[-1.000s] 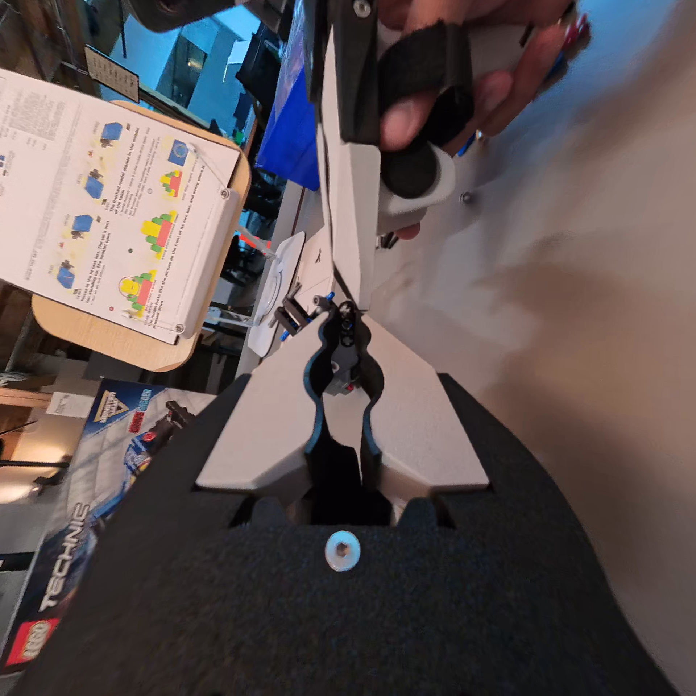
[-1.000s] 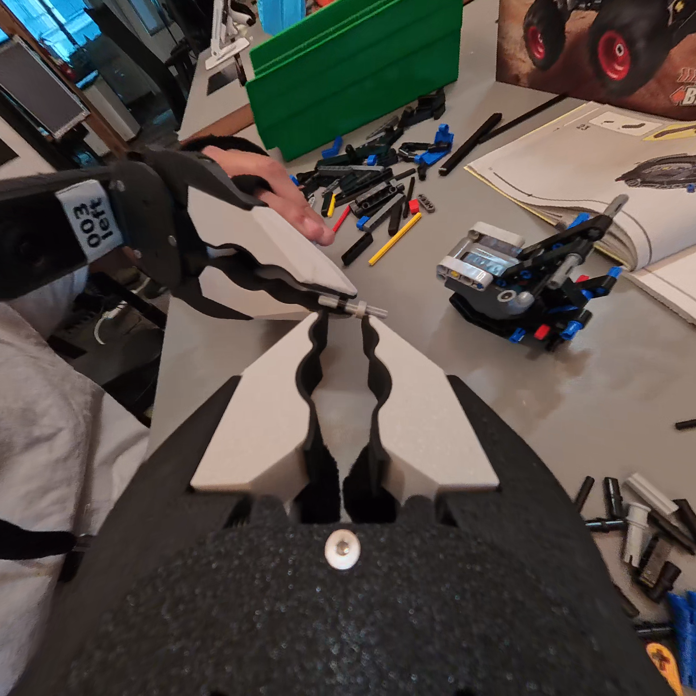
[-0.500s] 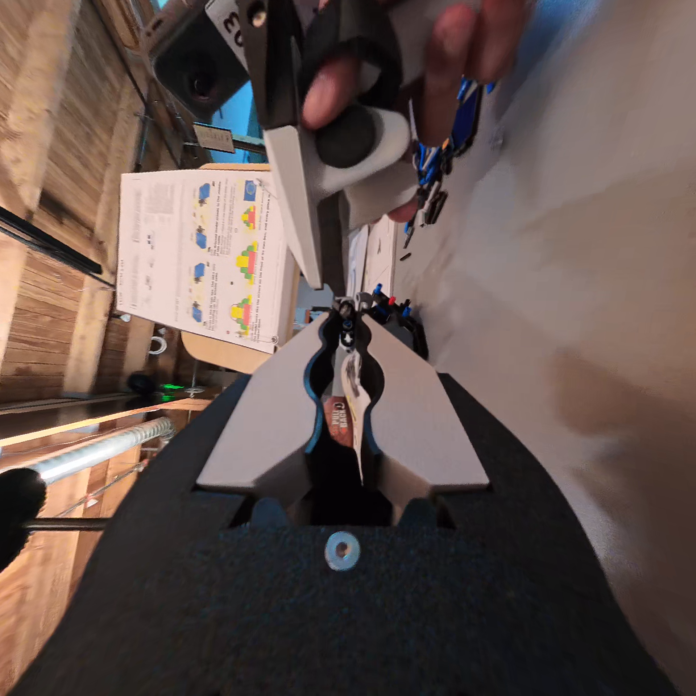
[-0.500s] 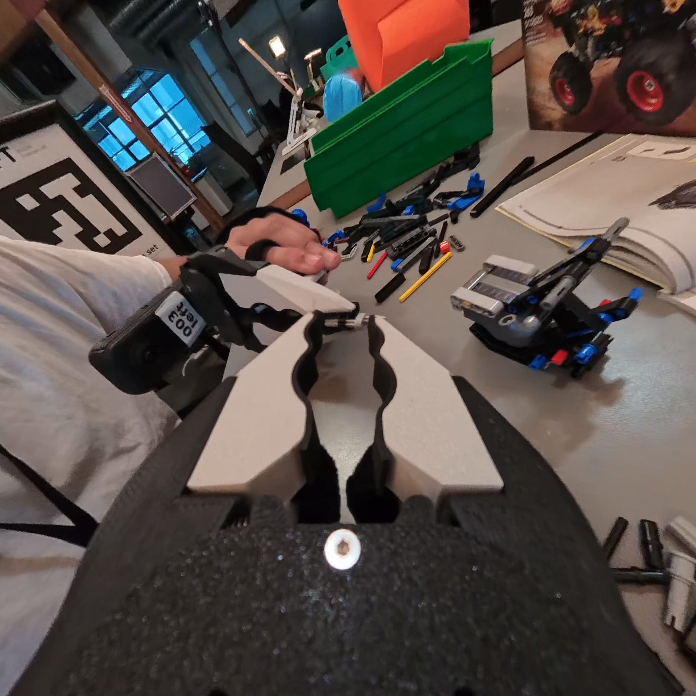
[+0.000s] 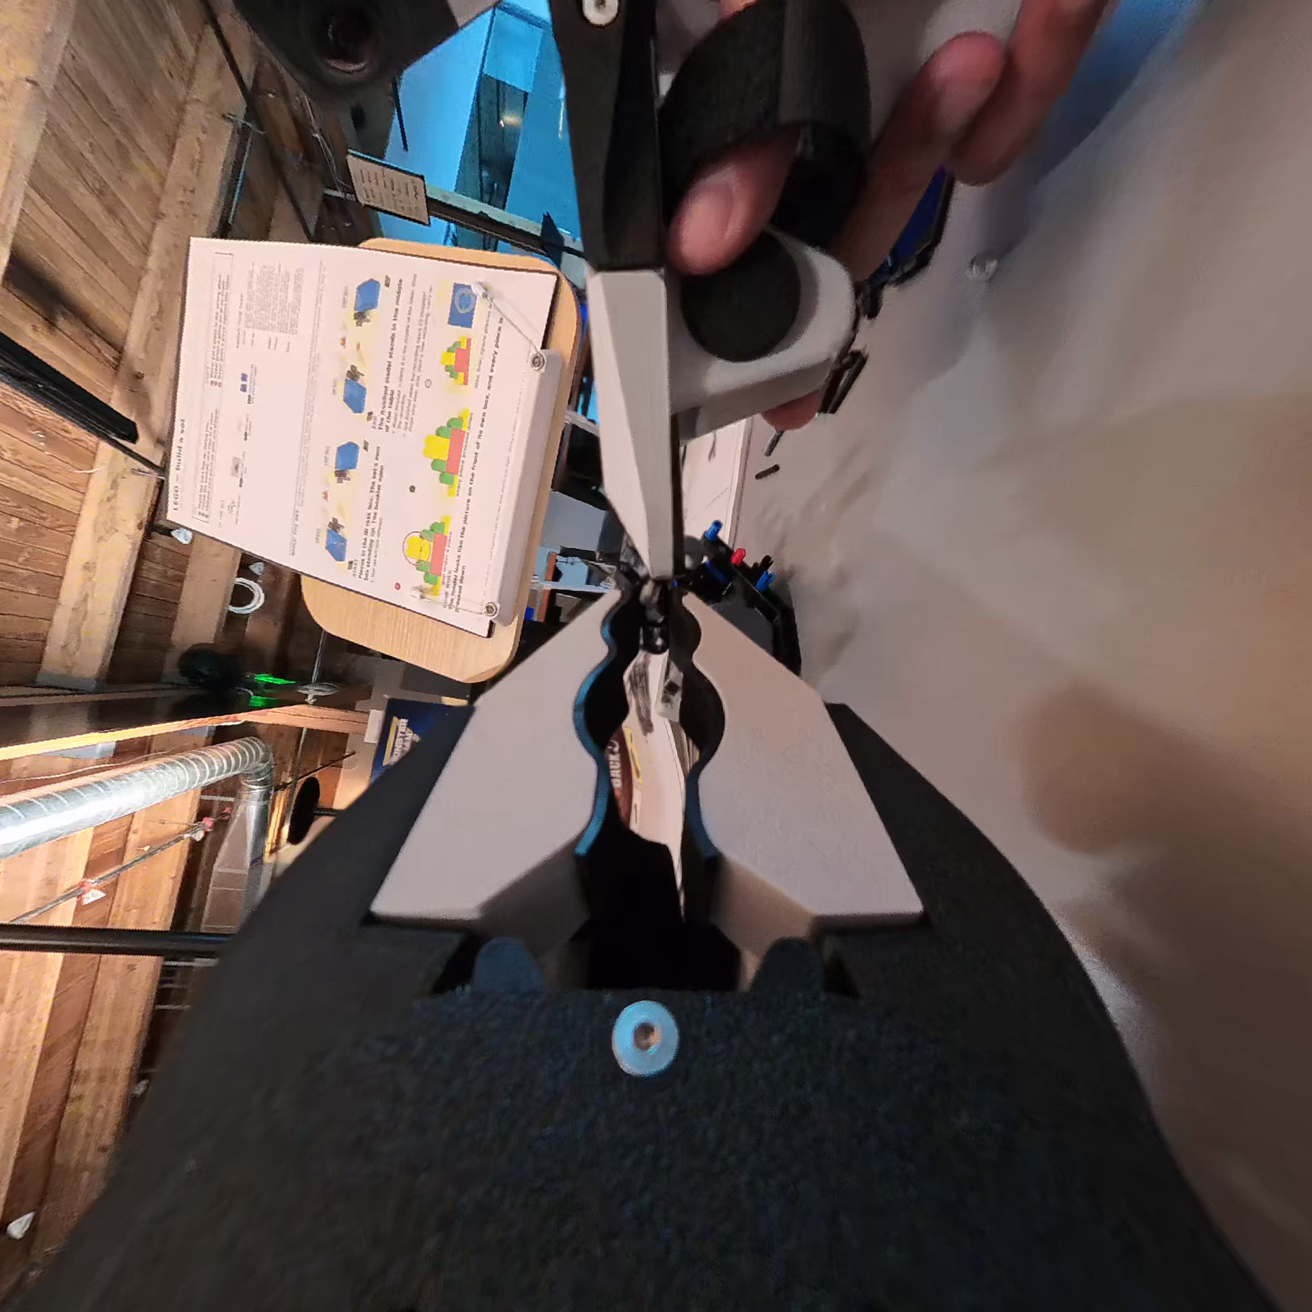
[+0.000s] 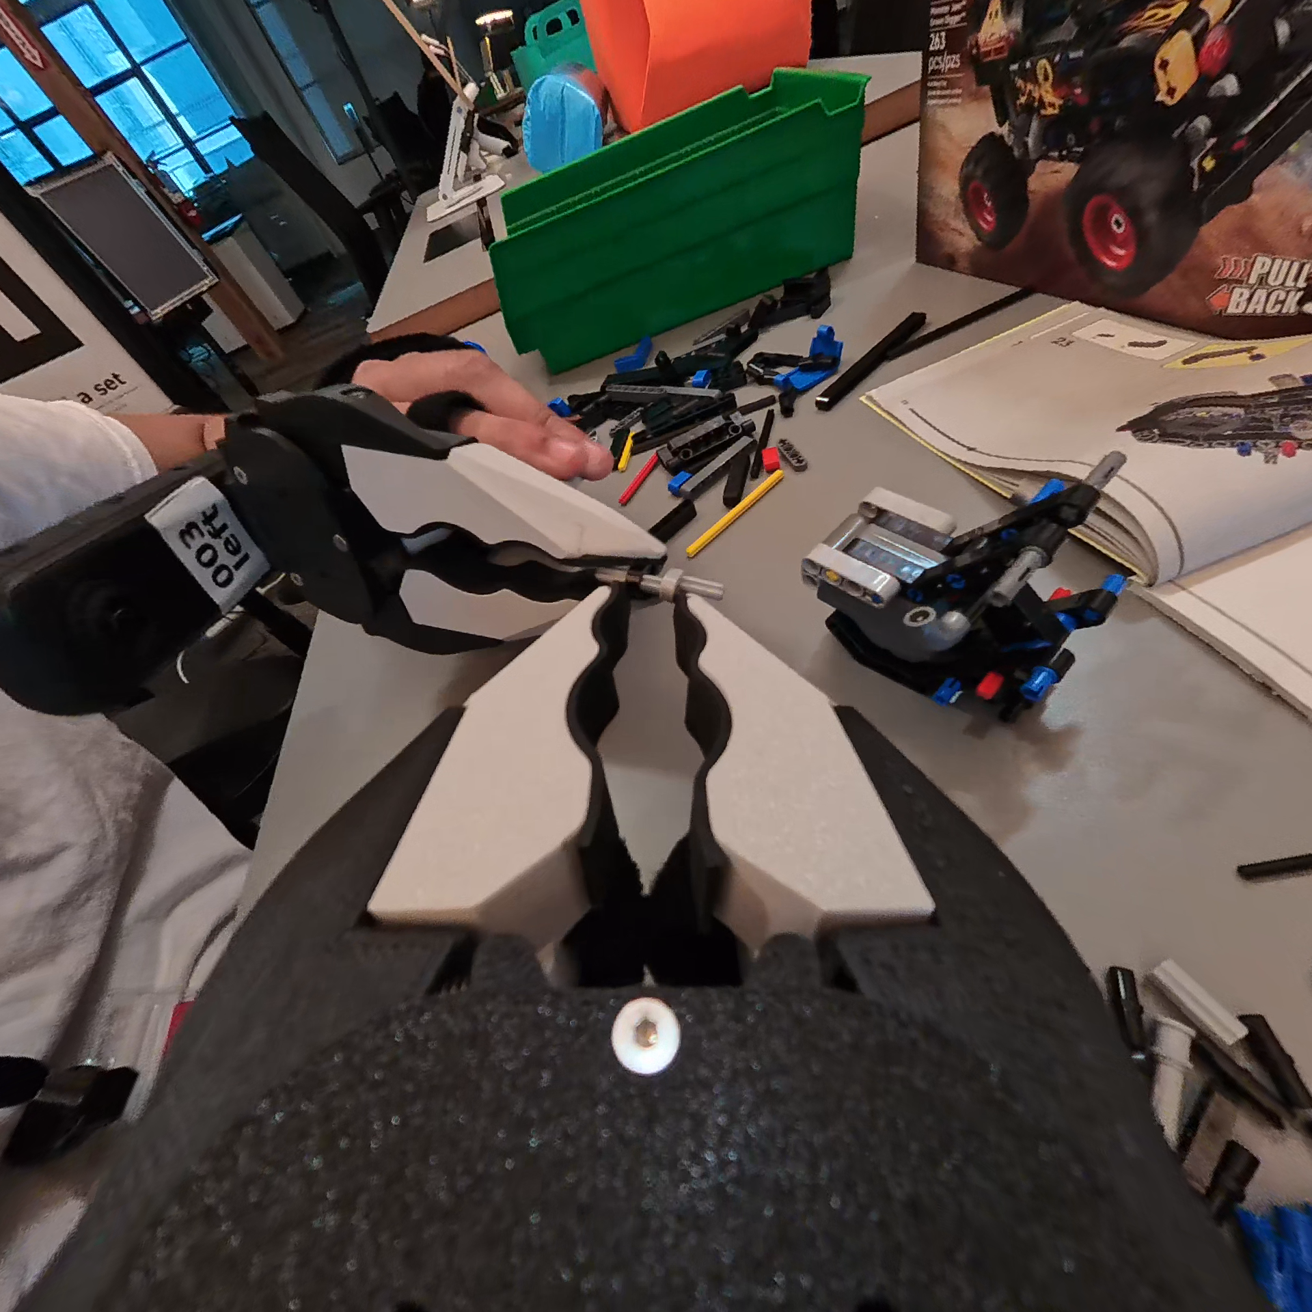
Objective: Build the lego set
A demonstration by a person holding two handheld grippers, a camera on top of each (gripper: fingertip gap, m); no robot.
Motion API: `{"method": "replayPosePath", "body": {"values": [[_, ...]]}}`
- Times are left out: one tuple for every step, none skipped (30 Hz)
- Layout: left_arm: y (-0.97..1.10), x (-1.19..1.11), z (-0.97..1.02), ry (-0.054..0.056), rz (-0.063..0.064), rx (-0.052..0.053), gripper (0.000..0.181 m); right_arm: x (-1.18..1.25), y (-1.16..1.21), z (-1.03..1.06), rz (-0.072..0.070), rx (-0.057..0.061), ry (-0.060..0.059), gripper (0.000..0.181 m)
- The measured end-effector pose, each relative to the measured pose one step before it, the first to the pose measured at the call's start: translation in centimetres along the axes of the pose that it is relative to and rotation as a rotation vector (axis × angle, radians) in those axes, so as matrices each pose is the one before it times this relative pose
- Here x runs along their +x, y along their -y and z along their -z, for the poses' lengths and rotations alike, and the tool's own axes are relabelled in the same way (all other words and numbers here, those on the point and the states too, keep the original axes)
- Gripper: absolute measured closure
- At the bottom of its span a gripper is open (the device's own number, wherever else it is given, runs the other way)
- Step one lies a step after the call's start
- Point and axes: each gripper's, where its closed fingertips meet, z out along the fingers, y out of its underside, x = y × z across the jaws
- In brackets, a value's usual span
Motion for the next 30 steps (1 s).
{"method": "replayPosePath", "body": {"values": [[-0.023, -0.032, 0.018, -0.0048, 0.0105, 0.0000, 0.176, -0.024, -0.017, -0.013, 0.0067, -0.0037, 0.0006, 0.169], [0.066, -0.075, 0.035, -0.0003, 0.0088, 0.0051, 0.176, -0.061, 0.072, 0.052, -0.0031, 0.0018, 0.0054, 0.170], [0.110, -0.115, 0.057, 0.0018, 0.0062, 0.0075, 0.176, -0.123, 0.080, 0.058, -0.0025, 0.0031, 0.0085, 0.170], [0.096, -0.019, 0.032, -0.0053, 0.0086, 0.0079, 0.176, -0.077, -0.028, 0.067, 0.0045, -0.0033, 0.0051, 0.170], [0.093, 0.016, 0.012, -0.0103, 0.0150, 0.0105, 0.176, -0.046, 0.005, 0.100, 0.0126, -0.0013, 0.0038, 0.170], [0.093, 0.038, 0.032, -0.0145, 0.0189, 0.0106, 0.175, -0.080, 0.041, 0.119, 0.0097, 0.0000, 0.0055, 0.170], [0.003, 0.063, 0.015, -0.0156, 0.0191, 0.0046, 0.174, -0.114, 0.009, 0.113, 0.0041, -0.0004, 0.0087, 0.170], [-0.021, 0.015, 0.011, -0.0100, 0.0139, 0.0039, 0.173, -0.337, 0.017, 0.096, 0.0062, -0.0002, 0.0229, 0.170], [-0.045, 0.034, 0.024, -0.0060, 0.0017, 0.0049, 0.173, -0.269, -0.002, 0.103, 0.0095, -0.0005, 0.0165, 0.171], [-0.068, 0.075, 0.007, -0.0046, -0.0051, 0.0029, 0.172, 0.235, 0.002, 0.144, 0.0087, 0.0009, -0.0156, 0.181], [-0.060, 0.080, -0.026, -0.0027, -0.0034, 0.0005, 0.173, -0.003, -0.021, 0.052, 0.0031, -0.0010, 0.0032, 0.181], [0.026, 0.142, -0.010, -0.0055, -0.0033, -0.0004, 0.175, 0.048, -0.029, -0.013, 0.0022, -0.0044, -0.0026, 0.181], [0.315, 0.113, 0.103, -0.0031, -0.0035, 0.0098, 0.175, 0.210, 0.099, 0.016, 0.0125, 0.0068, -0.0207, 0.181], [0.212, -0.176, 0.089, 0.0156, -0.0094, 0.0013, 0.175, -0.145, 0.131, 0.053, 0.0033, 0.0033, 0.0027, 0.181], [-0.067, -0.191, -0.063, 0.0143, -0.0112, -0.0089, 0.175, -0.070, 0.044, 0.060, -0.0088, -0.0058, 0.0039, 0.181], [-0.251, -0.044, -0.133, -0.0027, 0.0040, -0.0144, 0.175, 0.282, -0.067, 0.061, -0.0060, -0.0090, -0.0134, 0.181], [-0.246, 0.065, -0.113, -0.0155, 0.0209, -0.0079, 0.175, 0.289, -0.016, 0.126, 0.0022, -0.0030, -0.0129, 0.181], [-0.183, 0.086, -0.042, -0.0181, 0.0288, -0.0007, 0.176, 0.150, -0.036, 0.170, 0.0017, -0.0024, -0.0007, 0.181], [-0.149, 0.152, -0.012, -0.0208, 0.0243, 0.0003, 0.176, 0.198, -0.089, 0.165, -0.0018, -0.0054, -0.0022, 0.181], [-0.211, 0.285, -0.068, -0.0271, 0.0186, -0.0063, 0.175, 0.139, -0.029, 0.187, 0.0047, -0.0018, -0.0025, 0.179], [-0.064, -0.005, -0.018, -0.0070, 0.0200, 0.0015, 0.175, -0.060, 0.120, 0.150, 0.0126, 0.0060, 0.0044, 0.174], [0.212, -0.131, 0.069, -0.0025, 0.0234, 0.0150, 0.175, 0.113, 0.162, 0.058, 0.0069, 0.0082, -0.0125, 0.168], [0.288, -0.080, 0.078, -0.0072, 0.0291, 0.0149, 0.176, 0.055, 0.051, -0.107, -0.0024, 0.0003, -0.0105, 0.161], [0.293, -0.138, 0.080, 0.0018, 0.0238, 0.0154, 0.175, -0.469, 0.014, -0.239, -0.0124, -0.0011, 0.0252, 0.154], [0.255, -0.150, 0.075, 0.0119, 0.0002, 0.0133, 0.175, -0.482, 0.073, -0.299, -0.0235, 0.0053, 0.0308, 0.145], [0.292, -0.208, 0.143, 0.0243, -0.0247, 0.0165, 0.175, -0.316, 0.211, -0.242, -0.0282, 0.0192, 0.0241, 0.137], [0.344, -0.217, 0.191, 0.0303, -0.0371, 0.0203, 0.175, -0.423, 0.141, -0.153, -0.0261, 0.0165, 0.0378, 0.136], [0.127, -0.043, 0.113, 0.0171, -0.0354, 0.0053, 0.175, -0.390, 0.065, -0.078, -0.0276, 0.0087, 0.0405, 0.136], [-0.180, 0.073, -0.042, 0.0062, -0.0236, -0.0160, 0.175, -0.252, 0.176, -0.028, -0.0260, 0.0155, 0.0306, 0.136], [-0.185, 0.084, -0.099, 0.0012, -0.0095, -0.0158, 0.175, -0.173, 0.227, -0.026, -0.0205, 0.0199, 0.0199, 0.138]]}}
